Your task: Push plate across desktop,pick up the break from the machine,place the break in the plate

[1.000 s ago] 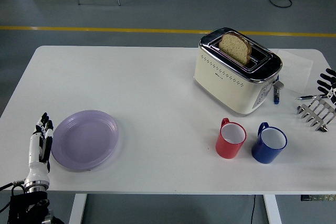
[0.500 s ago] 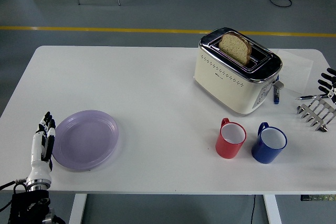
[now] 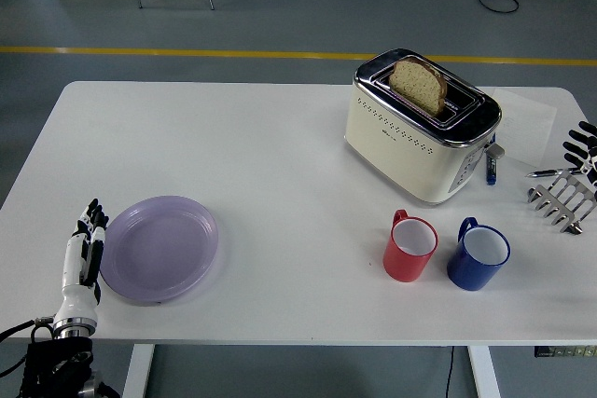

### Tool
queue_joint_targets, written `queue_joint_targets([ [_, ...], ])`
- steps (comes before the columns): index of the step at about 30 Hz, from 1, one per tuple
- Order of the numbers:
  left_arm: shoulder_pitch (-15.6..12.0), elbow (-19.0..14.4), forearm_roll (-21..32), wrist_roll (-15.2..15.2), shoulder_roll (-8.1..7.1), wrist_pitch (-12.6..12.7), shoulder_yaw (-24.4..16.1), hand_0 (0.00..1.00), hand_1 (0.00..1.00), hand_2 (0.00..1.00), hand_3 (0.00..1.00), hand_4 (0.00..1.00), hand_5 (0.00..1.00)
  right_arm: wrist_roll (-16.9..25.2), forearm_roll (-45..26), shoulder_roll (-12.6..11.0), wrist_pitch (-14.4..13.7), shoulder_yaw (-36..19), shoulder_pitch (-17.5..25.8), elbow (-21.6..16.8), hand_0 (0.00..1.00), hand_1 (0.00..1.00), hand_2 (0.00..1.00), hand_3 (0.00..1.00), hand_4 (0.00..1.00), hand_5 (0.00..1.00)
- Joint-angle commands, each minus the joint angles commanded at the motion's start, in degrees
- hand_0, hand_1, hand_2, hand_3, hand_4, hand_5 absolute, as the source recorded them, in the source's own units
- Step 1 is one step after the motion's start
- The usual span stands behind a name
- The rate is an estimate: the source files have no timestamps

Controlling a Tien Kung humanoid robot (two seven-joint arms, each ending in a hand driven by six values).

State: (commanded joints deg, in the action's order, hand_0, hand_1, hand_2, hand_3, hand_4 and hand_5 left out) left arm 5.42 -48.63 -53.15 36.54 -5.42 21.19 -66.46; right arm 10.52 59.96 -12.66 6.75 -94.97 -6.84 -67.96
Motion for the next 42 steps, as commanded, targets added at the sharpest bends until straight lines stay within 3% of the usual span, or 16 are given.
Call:
queue_joint_targets([
  [18,0.02,-0.39,2.44,-0.31,-0.26,-1.29,4.36,0.845,0.890,0.981,0.973,0.534,0.998,-0.03,0.03,0.16,0.17,0.24,-0.07,0.09,0.859,0.772,0.776,0.792,0.503,0.531],
  [42,-0.18,-4.04,5.01,-0.04,-0.58,-1.19,9.89,0.837,0.884,0.973,0.963,0.544,0.998,-0.03,0.07,0.25,0.43,0.88,0.20,0.23,0.858,0.772,0.776,0.790,0.506,0.533],
])
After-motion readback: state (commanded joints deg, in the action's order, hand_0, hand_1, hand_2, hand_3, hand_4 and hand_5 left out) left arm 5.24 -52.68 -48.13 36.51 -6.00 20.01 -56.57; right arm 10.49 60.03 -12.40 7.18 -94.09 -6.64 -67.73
